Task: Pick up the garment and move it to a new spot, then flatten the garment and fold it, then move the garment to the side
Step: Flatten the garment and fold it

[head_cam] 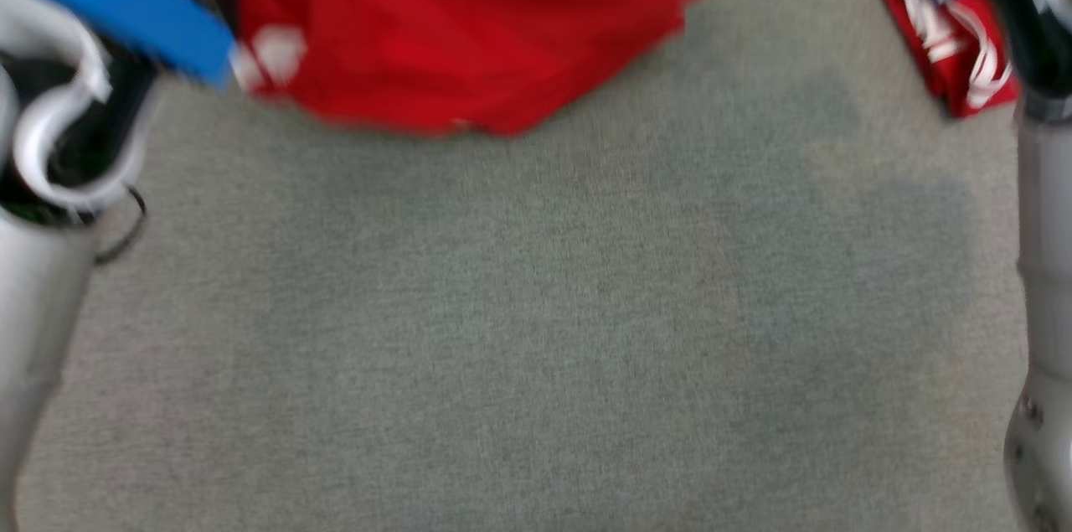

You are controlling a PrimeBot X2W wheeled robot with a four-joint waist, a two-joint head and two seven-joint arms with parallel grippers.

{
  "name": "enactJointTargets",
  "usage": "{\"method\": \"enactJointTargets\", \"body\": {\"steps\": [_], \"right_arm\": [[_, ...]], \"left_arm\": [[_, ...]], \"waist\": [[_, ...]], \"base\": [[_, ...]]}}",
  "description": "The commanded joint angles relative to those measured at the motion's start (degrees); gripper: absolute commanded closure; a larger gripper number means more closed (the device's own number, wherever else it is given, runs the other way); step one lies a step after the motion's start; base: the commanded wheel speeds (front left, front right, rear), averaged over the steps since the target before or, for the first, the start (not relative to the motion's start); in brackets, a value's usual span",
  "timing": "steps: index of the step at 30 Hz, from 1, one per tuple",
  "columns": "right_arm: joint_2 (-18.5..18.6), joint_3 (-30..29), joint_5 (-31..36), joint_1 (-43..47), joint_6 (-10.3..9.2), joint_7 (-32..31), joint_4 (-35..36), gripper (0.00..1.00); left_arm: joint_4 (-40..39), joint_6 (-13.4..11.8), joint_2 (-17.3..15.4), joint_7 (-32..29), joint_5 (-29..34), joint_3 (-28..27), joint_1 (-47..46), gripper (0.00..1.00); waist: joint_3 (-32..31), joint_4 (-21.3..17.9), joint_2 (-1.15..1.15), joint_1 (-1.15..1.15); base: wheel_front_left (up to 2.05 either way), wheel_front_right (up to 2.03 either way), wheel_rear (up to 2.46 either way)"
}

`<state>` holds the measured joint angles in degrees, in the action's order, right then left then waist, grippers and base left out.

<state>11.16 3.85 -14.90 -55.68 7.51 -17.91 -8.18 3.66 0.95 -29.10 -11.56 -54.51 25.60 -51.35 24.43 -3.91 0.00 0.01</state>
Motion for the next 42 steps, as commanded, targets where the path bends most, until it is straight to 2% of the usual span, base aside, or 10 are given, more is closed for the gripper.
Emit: {"method": "enactJointTargets", "body": {"steps": [1, 6, 10, 14, 17, 20, 25, 32, 36, 42], "right_arm": [[-0.3, -0.1, 1.4, -5.3, -0.03, 2.4, -3.0, 1.00], [-2.1, -0.8, 5.0, -18.0, -0.07, 13.1, -11.8, 1.00], [-2.7, -0.9, 8.0, -23.5, -0.08, 22.3, -16.4, 1.00], [-2.7, 0.5, 8.2, -23.2, -0.07, 26.4, -20.8, 1.00], [-2.1, 2.1, 7.4, -19.1, -0.06, 26.6, -23.9, 1.00], [-1.7, 3.9, 5.7, -13.3, -0.06, 24.9, -26.0, 1.00], [0.1, 5.9, 0.7, 0.0, -0.05, 18.5, -27.2, 1.00], [4.0, 6.9, -3.7, 17.7, -0.06, 8.5, -17.1, 1.00], [5.9, 5.7, -4.0, 28.0, -0.06, 1.1, -6.9, 1.00], [5.7, -0.1, -3.3, 44.4, -0.07, -11.6, 11.0, 1.00]], "left_arm": [[1.9, -0.4, 0.1, 0.8, 1.5, -1.0, -4.6, 1.00], [7.8, -0.4, 1.4, 5.5, 5.9, -2.5, -15.2, 1.00], [12.1, 0.2, 3.1, 10.4, 8.5, -2.6, -19.9, 1.00], [15.3, 1.9, 4.8, 14.1, 9.4, -1.6, -20.2, 1.00], [17.8, 3.3, 5.9, 15.7, 8.8, -0.3, -17.1, 1.00], [19.9, 4.6, 6.5, 17.5, 8.7, 1.8, -12.2, 1.00], [22.0, 6.1, 6.4, 18.4, 9.1, 8.1, -1.5, 1.00], [19.7, 6.5, 5.1, 17.4, 5.9, 14.1, 14.6, 1.00], [15.2, 4.5, 2.4, 14.0, 5.6, 17.4, 23.8, 1.00], [3.0, -0.8, -4.0, 5.7, 5.8, 21.6, 34.1, 1.00]], "waist": [[3.0, 0.9, 0.00, -0.01], [5.9, 0.1, 0.00, -0.01], [6.3, -0.2, 0.00, -0.01], [6.4, -0.5, 0.00, -0.01], [6.2, -0.6, 0.00, -0.01], [5.7, -0.9, 0.00, -0.01], [3.5, -0.9, 0.00, -0.01], [-2.2, -1.0, 0.00, -0.01], [-6.1, -1.0, 0.00, -0.01], [-10.3, 0.3, 0.00, -0.01]], "base": [[0.00, 0.00, 0.00], [0.00, 0.00, 0.00], [0.00, 0.00, 0.00], [0.00, 0.00, 0.00], [0.00, 0.00, 0.00], [0.00, 0.00, 0.00], [0.00, 0.00, 0.00], [0.00, 0.00, 0.00], [0.00, 0.00, 0.00], [0.00, 0.00, 0.00]]}}
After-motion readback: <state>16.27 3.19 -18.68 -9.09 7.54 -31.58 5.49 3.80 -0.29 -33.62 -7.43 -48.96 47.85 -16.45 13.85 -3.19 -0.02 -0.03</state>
